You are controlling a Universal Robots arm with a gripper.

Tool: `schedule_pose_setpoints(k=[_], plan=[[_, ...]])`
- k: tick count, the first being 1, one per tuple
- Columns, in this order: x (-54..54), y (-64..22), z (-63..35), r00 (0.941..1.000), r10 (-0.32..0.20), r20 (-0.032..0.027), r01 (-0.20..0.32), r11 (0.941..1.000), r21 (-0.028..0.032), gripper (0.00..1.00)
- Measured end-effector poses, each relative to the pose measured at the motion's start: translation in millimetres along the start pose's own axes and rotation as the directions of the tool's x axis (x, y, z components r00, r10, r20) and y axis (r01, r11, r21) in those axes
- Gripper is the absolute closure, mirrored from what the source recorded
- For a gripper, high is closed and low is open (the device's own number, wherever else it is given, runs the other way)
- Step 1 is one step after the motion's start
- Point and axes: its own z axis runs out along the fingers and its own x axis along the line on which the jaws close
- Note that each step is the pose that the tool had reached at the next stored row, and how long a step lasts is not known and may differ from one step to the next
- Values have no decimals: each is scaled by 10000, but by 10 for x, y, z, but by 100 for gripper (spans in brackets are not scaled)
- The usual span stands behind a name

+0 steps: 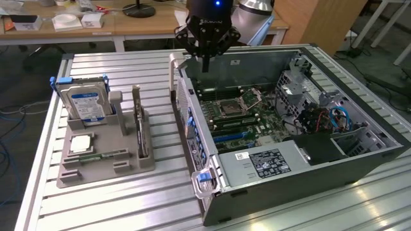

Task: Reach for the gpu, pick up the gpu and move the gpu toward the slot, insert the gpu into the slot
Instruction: 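Reach for the gpu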

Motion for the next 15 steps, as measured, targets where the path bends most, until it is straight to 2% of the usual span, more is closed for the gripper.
schedule_pose_setpoints(k=[15], plan=[[366,-28,12,10000,1,-20,-1,10000,1,90]])
